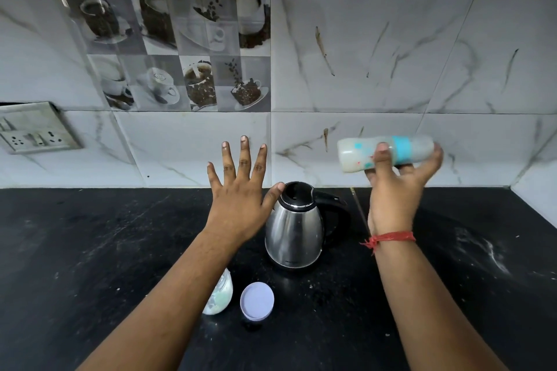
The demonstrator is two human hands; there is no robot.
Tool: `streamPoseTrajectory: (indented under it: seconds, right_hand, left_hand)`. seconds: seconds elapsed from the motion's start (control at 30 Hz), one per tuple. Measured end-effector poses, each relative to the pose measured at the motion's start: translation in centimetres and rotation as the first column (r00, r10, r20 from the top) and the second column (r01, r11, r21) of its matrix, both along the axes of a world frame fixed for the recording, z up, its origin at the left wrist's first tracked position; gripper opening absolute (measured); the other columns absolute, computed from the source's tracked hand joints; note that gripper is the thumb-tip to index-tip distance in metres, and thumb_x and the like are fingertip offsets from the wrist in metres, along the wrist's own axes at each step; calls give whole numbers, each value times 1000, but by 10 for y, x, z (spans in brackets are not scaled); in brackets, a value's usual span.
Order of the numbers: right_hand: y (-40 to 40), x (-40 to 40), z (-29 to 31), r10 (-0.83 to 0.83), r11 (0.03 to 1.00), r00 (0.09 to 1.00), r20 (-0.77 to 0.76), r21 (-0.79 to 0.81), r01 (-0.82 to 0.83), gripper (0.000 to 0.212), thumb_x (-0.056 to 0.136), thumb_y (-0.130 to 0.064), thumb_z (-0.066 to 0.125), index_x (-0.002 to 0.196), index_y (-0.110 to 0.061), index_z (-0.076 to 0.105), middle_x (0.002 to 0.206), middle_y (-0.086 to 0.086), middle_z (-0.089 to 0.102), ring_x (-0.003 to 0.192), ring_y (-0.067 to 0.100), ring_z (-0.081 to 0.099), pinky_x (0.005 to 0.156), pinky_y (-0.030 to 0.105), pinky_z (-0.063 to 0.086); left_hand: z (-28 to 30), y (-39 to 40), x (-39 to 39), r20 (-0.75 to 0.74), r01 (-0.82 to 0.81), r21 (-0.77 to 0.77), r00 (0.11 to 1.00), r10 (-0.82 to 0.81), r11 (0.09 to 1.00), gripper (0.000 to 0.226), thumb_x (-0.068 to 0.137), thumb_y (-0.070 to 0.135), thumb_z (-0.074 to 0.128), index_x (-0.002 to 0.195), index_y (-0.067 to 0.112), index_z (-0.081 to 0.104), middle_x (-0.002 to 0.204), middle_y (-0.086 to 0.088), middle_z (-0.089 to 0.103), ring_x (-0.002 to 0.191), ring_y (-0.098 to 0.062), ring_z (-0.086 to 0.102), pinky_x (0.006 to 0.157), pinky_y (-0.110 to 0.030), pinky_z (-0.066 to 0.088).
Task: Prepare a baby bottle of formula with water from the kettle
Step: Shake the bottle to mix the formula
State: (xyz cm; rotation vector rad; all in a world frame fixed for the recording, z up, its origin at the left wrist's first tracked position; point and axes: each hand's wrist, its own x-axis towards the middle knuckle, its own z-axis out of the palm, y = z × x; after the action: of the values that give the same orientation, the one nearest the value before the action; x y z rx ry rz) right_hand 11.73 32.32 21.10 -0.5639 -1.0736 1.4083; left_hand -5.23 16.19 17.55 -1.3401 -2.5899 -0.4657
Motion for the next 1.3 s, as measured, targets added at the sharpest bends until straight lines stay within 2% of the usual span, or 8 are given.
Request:
streamPoseTrajectory:
  seconds: [0.13, 0.3, 0.43, 0.6, 0.73, 0.87, 1.17, 1.3]
  right_hand:
    - [-7, -5, -7, 201, 961, 851, 485, 72, -269, 77, 80, -24, 83, 136, -52, 38, 114, 6, 69, 102, 21, 73, 90, 55, 59]
    - [3, 0, 2, 21, 1000, 999, 48, 2, -21, 75, 92, -14, 73, 146, -34, 26, 124, 5, 64, 102, 13, 73, 89, 51, 60]
    - [-3, -4, -2, 180, 955, 814, 552, 101, -280, 86, 75, -33, 85, 141, -54, 35, 116, 5, 67, 102, 22, 72, 90, 51, 60]
    - [4, 1, 5, 0, 1000, 998, 60, -10, 1, 77, 92, -12, 73, 150, -29, 25, 125, 6, 63, 105, 15, 73, 85, 42, 62]
    - [1, -4, -8, 290, 953, 870, 399, -38, -301, 74, 85, -10, 80, 143, -37, 42, 113, 11, 70, 101, 24, 74, 80, 43, 62]
    - [9, 4, 4, 30, 998, 999, 24, -55, -29, 71, 91, -8, 72, 143, -35, 32, 126, 13, 65, 100, 13, 74, 77, 36, 61]
    - [8, -1, 6, 15, 999, 999, 32, -29, -14, 70, 92, -11, 72, 142, -37, 30, 125, 9, 65, 102, 13, 74, 81, 41, 62]
    - [3, -6, -5, 223, 964, 881, 417, 42, -264, 75, 82, -17, 83, 138, -48, 43, 114, 8, 71, 102, 23, 74, 84, 47, 62]
  left_hand:
    - [1, 1, 1, -21, 11, -1, 1000, -11, 1000, 80, 93, 74, -2, 159, 34, -22, 166, -4, -35, 151, -35, -36, 122, -66, -10]
    - [4, 0, 0, -13, 7, -15, 1000, -7, 1000, 81, 91, 75, -5, 158, 35, -26, 164, -4, -38, 150, -34, -38, 121, -66, -12]
    - [4, 2, 0, -14, 14, -20, 1000, -14, 1000, 81, 90, 74, -4, 158, 34, -26, 164, -3, -39, 149, -34, -38, 122, -66, -12]
    - [2, 3, 0, -7, 9, -22, 1000, -9, 1000, 82, 90, 76, -6, 158, 34, -26, 165, -4, -38, 149, -34, -38, 122, -66, -11]
    - [2, 2, -1, -13, 6, -22, 1000, -7, 1000, 82, 90, 75, -5, 158, 34, -25, 164, -3, -38, 149, -34, -38, 122, -66, -11]
    - [1, 1, -4, 10, -8, -16, 1000, 8, 1000, 81, 89, 76, -8, 157, 36, -28, 163, -2, -40, 149, -33, -39, 122, -66, -12]
    - [-1, 2, -2, 11, 2, -17, 1000, -1, 1000, 79, 92, 75, -5, 156, 36, -28, 163, -2, -40, 149, -32, -40, 122, -65, -13]
    - [-1, 1, -3, 7, 0, -18, 1000, 0, 1000, 79, 92, 75, -4, 156, 36, -29, 163, -2, -41, 148, -32, -41, 122, -65, -13]
